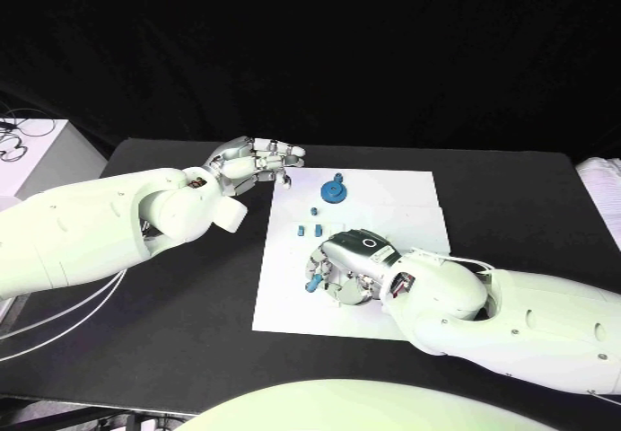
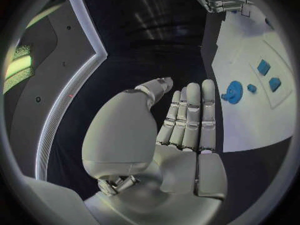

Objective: Assemble the parts on the task board

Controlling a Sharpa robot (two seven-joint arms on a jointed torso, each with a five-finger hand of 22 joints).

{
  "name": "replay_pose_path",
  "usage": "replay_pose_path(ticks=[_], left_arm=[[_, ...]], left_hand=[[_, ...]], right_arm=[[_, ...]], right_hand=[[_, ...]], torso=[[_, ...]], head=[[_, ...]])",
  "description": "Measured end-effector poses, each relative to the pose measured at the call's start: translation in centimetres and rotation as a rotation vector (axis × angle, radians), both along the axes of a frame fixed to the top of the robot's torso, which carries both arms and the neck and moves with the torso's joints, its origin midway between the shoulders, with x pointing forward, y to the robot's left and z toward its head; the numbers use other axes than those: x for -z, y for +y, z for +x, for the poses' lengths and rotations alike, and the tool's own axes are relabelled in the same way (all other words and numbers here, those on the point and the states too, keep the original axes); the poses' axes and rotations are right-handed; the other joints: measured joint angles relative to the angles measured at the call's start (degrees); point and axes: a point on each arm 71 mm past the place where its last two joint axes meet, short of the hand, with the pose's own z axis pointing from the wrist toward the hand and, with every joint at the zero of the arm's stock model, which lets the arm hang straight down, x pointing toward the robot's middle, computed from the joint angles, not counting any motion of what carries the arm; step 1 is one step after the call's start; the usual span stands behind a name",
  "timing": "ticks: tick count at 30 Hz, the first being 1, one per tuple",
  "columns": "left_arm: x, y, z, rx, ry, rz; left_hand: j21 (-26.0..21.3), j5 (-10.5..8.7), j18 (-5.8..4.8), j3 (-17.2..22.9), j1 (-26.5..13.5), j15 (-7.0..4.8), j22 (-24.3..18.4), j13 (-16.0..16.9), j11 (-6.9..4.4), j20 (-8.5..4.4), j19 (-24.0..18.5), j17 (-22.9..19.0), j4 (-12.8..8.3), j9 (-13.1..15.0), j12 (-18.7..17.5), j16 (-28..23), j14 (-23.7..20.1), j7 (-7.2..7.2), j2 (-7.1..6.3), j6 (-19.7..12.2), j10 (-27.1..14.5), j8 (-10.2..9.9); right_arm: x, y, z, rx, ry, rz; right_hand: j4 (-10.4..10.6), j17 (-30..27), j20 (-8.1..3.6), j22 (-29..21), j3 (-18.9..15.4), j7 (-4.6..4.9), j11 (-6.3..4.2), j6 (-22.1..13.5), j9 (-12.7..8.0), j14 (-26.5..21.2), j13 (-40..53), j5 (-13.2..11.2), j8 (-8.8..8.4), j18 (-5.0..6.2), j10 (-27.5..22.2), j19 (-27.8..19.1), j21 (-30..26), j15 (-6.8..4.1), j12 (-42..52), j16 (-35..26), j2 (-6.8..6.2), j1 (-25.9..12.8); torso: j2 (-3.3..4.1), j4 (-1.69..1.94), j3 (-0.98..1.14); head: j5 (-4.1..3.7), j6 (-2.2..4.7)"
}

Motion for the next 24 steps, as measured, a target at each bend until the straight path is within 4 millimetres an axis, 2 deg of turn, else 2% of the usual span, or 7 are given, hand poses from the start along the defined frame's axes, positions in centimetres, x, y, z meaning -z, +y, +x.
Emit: replay_pose_path(ticks=[20,24], left_arm=[[0.0,0.0,-0.1,0.005,0.006,0.002],[0.0,0.0,-0.1,0.006,0.007,0.003]], left_hand=[[-0.3,0.00,0.00,-0.1,0.0,0.01,-0.1,0.0,0.00,0.00,0.0,0.0,0.1,0.0,0.0,-0.2,0.0,0.00,0.00,0.0,0.0,0.0],[-0.3,0.00,-0.01,-0.1,0.0,0.01,-0.1,0.0,0.00,-0.01,0.0,0.0,0.0,0.0,0.0,-0.2,0.0,0.00,0.00,0.0,0.0,0.0]], right_arm=[[0.5,1.2,-0.3,-0.030,-0.007,-0.036],[0.5,1.3,-0.4,-0.035,-0.008,-0.038]], right_hand=[[-0.6,-0.4,0.00,0.0,-0.6,-0.01,-0.15,0.0,0.0,0.0,0.4,0.3,0.01,0.01,0.4,0.0,0.0,0.00,-0.4,0.0,0.44,-0.6],[-1.0,-0.7,0.00,0.0,-1.0,-0.05,-0.59,0.0,0.2,0.0,0.6,1.2,0.01,0.00,0.8,0.0,-0.3,0.01,-1.1,0.0,-0.25,-2.2]], torso=[[0.01,0.04,0.01],[0.01,0.01,-0.02]], head=[[0.06,-0.34],[0.04,-0.42]])
